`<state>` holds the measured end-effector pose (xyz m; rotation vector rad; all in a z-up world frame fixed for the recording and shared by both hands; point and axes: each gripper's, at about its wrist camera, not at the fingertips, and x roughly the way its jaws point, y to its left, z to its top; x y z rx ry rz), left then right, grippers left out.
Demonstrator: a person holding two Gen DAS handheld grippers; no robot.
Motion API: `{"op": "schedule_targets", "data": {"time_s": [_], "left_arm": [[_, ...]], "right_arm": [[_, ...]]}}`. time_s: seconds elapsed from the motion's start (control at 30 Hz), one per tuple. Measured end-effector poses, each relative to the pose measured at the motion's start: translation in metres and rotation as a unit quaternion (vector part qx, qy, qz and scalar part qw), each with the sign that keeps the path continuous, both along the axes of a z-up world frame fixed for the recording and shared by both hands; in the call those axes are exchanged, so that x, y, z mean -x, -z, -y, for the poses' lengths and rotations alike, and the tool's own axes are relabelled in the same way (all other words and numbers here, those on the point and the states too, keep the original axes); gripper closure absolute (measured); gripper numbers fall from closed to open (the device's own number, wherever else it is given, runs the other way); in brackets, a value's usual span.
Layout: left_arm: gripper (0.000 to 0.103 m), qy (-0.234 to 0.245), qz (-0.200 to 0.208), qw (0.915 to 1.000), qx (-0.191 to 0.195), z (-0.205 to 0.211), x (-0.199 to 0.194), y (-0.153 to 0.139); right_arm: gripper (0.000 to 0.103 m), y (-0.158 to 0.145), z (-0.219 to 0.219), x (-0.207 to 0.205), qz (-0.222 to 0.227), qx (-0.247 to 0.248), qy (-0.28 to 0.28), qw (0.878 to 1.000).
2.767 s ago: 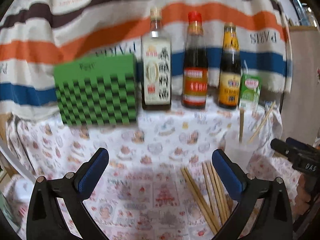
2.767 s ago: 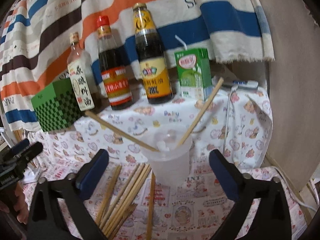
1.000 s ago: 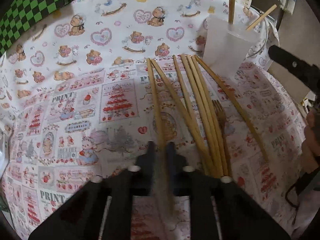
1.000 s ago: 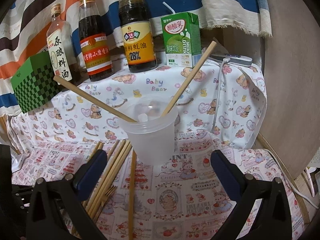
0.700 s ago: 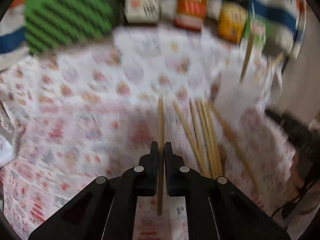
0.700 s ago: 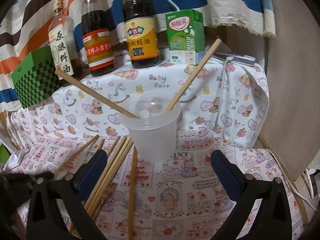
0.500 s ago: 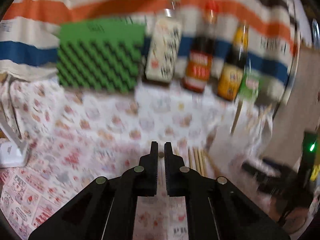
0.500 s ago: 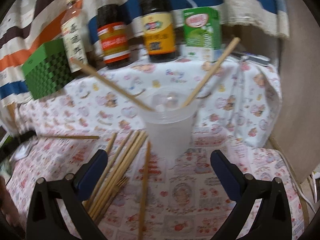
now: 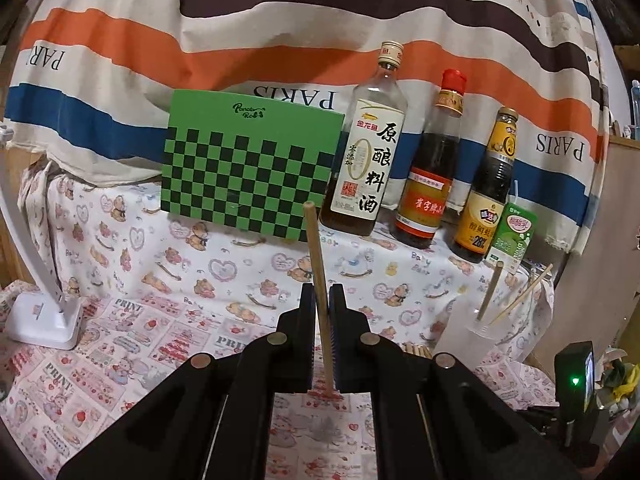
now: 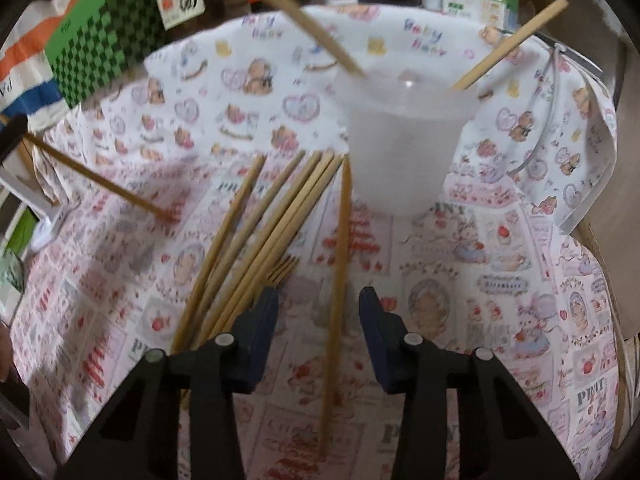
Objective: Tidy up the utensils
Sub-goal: 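Lift the chopstick with the left gripper while the right gripper grasps another chopstick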
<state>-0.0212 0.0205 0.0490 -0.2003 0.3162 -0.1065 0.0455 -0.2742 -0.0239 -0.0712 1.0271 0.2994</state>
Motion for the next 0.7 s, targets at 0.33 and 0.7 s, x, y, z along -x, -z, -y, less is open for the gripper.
{"op": "schedule_targets", "data": {"time_s": [0.33, 0.7], "left_arm": [[0.097, -0.007, -0.001, 1.0000, 0.004, -0.004, -0.001, 0.001], [0.096, -0.026, -0.002, 0.9997, -0.002, -0.005, -0.002, 0.002]], "right_arm": [[0.081, 0.007, -0.001, -0.003, -0.019, 0.003, 0.005, 1.000], [0.097, -0.013, 0.011, 0.002, 0.051, -0.028, 0.044, 0.997]]}}
